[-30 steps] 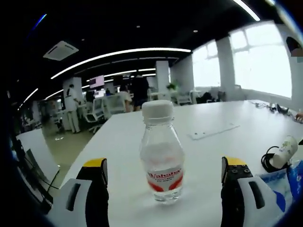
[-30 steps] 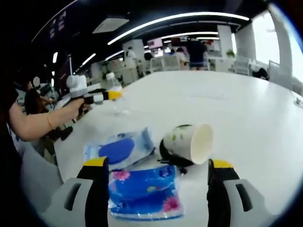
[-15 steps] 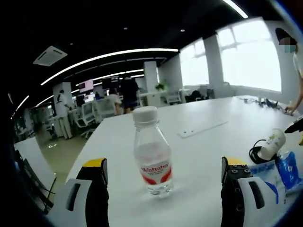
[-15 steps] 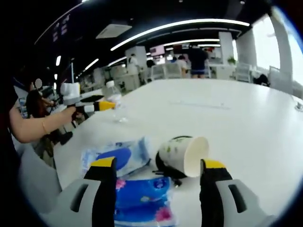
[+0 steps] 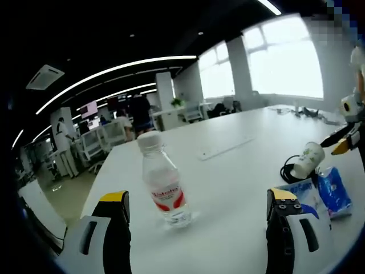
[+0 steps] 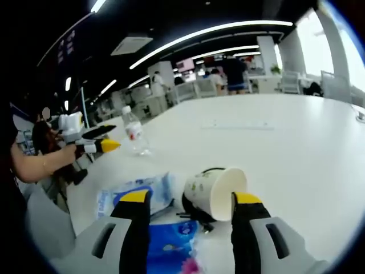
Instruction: Arrange the tabletop items into an orderly group along one side of the table until the central work area is clear of visible clutter.
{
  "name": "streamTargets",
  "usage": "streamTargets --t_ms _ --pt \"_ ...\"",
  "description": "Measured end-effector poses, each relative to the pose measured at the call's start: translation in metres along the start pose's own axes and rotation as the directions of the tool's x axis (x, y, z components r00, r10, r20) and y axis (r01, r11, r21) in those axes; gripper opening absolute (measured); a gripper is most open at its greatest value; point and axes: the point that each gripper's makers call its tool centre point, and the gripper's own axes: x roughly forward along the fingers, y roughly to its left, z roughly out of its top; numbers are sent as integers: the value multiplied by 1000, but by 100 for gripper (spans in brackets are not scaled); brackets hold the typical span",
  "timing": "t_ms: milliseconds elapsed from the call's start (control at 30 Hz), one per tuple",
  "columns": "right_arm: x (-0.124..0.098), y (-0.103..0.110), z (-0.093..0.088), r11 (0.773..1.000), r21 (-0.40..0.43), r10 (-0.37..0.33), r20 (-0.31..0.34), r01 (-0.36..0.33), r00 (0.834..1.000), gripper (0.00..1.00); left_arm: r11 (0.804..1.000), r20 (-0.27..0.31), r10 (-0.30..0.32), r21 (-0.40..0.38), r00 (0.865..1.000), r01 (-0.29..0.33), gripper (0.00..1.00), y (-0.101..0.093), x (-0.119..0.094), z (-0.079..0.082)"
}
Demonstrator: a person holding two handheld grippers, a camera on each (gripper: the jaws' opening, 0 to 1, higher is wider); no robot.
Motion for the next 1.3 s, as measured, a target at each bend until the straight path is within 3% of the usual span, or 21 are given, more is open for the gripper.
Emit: streamTargets --t_ms 233,367,567,900,1300 --pt "1 -4 -1 999 -27 19 2 -19 1000 42 999 -35 -28 14 999 29 100 -25 -17 2" --pt "4 -7 -4 1000 -12 22 0 -22 1000 40 999 -25 -45 -4 999 45 99 -34 -24 4" --pt "10 -9 -8 1000 -12 28 -9 -29 1000 29 998 -20 -58 -24 998 58 98 -47 -32 6" --pt "8 -19 -7 999 36 4 25 -5 1000 15 999 2 -33 38 999 32 94 -51 -48 17" --pt "5 -19 -5 995 99 -11 67 4 998 2 997 -12 -73 30 997 73 93 -50 -60 10"
